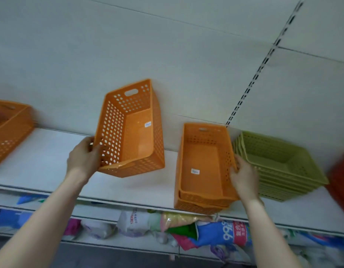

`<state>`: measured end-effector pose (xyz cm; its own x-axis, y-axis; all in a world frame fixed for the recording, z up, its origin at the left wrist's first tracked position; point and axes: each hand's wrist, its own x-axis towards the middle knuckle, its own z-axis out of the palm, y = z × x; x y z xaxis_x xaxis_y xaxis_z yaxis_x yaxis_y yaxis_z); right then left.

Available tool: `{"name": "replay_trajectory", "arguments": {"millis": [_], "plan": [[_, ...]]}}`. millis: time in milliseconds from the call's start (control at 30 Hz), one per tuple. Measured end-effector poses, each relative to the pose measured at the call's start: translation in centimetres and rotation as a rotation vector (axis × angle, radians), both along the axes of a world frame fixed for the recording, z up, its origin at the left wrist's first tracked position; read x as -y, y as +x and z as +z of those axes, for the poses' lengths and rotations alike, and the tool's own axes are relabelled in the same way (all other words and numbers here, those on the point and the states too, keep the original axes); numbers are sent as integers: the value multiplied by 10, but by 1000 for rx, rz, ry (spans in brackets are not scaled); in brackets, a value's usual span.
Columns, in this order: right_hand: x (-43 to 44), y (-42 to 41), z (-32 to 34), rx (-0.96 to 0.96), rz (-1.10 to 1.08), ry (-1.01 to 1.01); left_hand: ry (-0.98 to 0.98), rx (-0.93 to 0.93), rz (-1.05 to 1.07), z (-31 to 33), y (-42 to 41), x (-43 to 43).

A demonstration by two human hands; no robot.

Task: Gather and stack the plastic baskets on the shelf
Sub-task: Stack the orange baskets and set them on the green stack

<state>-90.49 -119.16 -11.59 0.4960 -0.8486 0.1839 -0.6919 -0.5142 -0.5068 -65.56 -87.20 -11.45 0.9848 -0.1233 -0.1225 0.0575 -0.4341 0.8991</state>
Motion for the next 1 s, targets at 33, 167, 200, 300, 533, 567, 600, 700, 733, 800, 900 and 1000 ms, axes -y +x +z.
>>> {"name": "replay_trajectory", "arguments": {"millis": [33,167,200,300,533,567,600,700,733,800,900,1000], "plan": [[-3,1,-11,-66,3,-17,-35,-13,-9,8,-4,7],[-13,10,-52,-110,14,40,-152,-18,-86,37,-20,36],[-15,11,-57,-76,17,42,-161,-10,-121,42,-24,44],[-13,12,-61,-23,23,70,-120,5,-242,50,-44,65],[8,0,-50,253,-38,659,164,105,-418,27,-97,123],[9,-5,-46,347,-74,813,196,113,-432,24,-104,130],[9,-10,-41,431,-101,954,218,121,-446,20,-108,137],[13,-21,-26,550,-9,1120,263,120,-484,13,-107,153],[15,-21,-19,542,79,1104,263,124,-493,12,-105,158],[15,-17,2,489,234,1018,241,149,-508,10,-102,165],[19,-4,12,337,232,824,162,177,-544,-3,-99,167],[23,9,-7,31,195,489,169,151,-592,-35,-98,159]]}}
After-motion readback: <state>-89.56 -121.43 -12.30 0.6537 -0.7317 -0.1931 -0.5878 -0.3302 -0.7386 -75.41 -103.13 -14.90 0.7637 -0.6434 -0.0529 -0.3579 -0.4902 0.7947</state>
